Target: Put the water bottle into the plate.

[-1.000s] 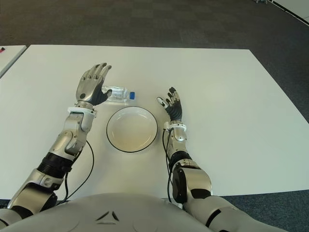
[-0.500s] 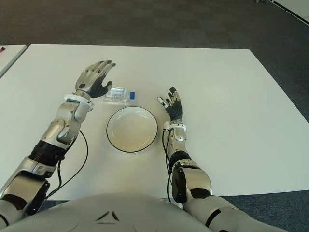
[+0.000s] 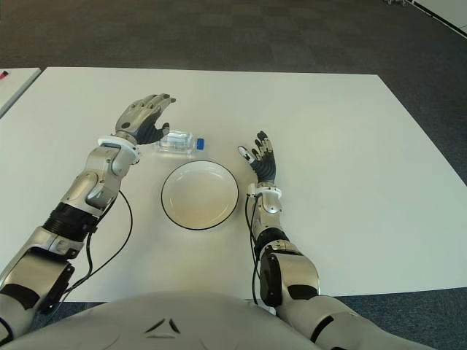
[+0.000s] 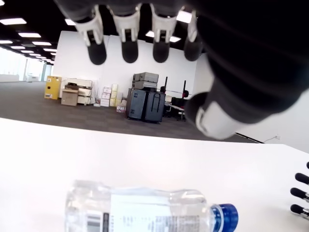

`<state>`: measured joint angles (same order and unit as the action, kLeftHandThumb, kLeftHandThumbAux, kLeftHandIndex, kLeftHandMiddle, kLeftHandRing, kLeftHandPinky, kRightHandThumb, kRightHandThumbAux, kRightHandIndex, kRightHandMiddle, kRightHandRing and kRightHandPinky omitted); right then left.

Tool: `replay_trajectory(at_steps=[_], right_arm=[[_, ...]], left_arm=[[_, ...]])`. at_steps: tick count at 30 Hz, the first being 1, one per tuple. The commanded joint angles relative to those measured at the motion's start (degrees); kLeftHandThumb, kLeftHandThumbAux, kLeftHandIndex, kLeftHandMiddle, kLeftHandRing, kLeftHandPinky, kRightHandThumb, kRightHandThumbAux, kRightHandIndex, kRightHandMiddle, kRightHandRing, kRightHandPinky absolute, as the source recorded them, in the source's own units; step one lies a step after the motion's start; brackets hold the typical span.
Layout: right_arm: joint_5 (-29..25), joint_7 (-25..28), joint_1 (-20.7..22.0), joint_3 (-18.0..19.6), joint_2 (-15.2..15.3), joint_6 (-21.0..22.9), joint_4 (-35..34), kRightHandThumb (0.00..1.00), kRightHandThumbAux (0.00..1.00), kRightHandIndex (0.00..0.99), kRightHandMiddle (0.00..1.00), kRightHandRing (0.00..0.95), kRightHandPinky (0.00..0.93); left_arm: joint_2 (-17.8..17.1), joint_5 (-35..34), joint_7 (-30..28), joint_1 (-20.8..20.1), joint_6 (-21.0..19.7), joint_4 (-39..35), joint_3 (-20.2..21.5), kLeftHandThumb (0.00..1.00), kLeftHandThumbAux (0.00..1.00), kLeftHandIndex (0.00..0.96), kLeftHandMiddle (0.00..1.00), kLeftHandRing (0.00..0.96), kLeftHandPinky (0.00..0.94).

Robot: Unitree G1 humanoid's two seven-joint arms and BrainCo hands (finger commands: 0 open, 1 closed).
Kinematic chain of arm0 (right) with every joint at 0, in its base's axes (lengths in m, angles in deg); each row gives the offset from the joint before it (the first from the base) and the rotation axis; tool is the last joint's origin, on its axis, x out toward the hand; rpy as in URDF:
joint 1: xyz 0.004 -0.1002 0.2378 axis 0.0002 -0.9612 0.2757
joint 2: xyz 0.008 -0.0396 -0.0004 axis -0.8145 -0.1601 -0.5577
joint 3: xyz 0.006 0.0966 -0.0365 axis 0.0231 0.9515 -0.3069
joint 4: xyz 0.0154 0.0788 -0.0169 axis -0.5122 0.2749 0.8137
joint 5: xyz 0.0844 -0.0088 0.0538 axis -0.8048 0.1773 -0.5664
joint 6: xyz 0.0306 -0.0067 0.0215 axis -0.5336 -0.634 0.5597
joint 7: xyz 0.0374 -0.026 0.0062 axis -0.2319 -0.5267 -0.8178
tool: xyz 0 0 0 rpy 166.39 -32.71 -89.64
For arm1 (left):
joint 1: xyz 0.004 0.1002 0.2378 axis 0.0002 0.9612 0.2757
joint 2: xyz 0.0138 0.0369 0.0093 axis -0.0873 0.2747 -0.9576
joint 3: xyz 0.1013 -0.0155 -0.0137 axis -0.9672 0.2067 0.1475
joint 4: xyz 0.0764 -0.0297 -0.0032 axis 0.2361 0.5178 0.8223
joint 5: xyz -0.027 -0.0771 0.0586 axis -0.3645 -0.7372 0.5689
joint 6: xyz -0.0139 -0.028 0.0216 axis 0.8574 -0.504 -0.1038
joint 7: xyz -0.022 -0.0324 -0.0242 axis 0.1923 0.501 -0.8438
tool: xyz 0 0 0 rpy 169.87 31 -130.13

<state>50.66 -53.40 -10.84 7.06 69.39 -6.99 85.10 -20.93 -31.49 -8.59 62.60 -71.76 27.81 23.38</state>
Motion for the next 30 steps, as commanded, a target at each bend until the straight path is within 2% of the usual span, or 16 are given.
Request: replay_trajectory(at_steps=[1, 6, 11, 18, 21, 30], right_arm=[[0.16, -0.26, -3.49, -0.02, -1.21, 2.35, 2.77, 0.086, 0.727, 0.076, 0.06, 0.044, 0.086], [0.15, -0.26, -3.42, -0.01, -1.17, 2.52, 2.81, 0.083, 0.729, 0.079, 0.061, 0.045, 0.087], [-0.15, 0.11, -3.43, 0.21, -1.26, 2.28, 2.8, 0.081, 0.732, 0.08, 0.06, 0.045, 0.085], [-0.23, 0.28, -3.38, 0.35, -1.25, 2.38, 2.81, 0.078, 0.735, 0.08, 0.06, 0.044, 0.085], [-0.11, 0.3, -3.32, 0.33, -1.25, 2.24, 2.89, 0.077, 0.737, 0.078, 0.058, 0.043, 0.084], [0.25, -0.12, -3.37, 0.17, -1.2, 2.42, 2.92, 0.069, 0.738, 0.075, 0.058, 0.044, 0.087]], left_arm=[[-0.89, -1.1, -2.23, -1.5, -0.34, 2.24, -0.54, 0.577, 0.65, 0.0, 0.0, 0.0, 0.034], [-0.87, -1.73, -3.98, -2.46, -1.37, 2.84, -0.77, 0.585, 0.65, 0.0, 0.0, 0.0, 0.041], [-0.26, -2.81, -9.09, -4.23, -4.55, 2.66, -0.92, 0.586, 0.654, 0.0, 0.0, 0.0, 0.031], [-0.4, -3.06, -13.29, -5.18, -7.5, 1.96, -1.51, 0.571, 0.658, 0.0, 0.0, 0.0, 0.021], [-0.29, -3.48, -18.09, -6.9, -10.62, 2.42, -1.73, 0.561, 0.658, 0.0, 0.0, 0.0, 0.022], [-0.12, -6.04, -26.26, -9.38, -15.25, 2.89, -1.61, 0.553, 0.654, 0.0, 0.0, 0.0, 0.033]])
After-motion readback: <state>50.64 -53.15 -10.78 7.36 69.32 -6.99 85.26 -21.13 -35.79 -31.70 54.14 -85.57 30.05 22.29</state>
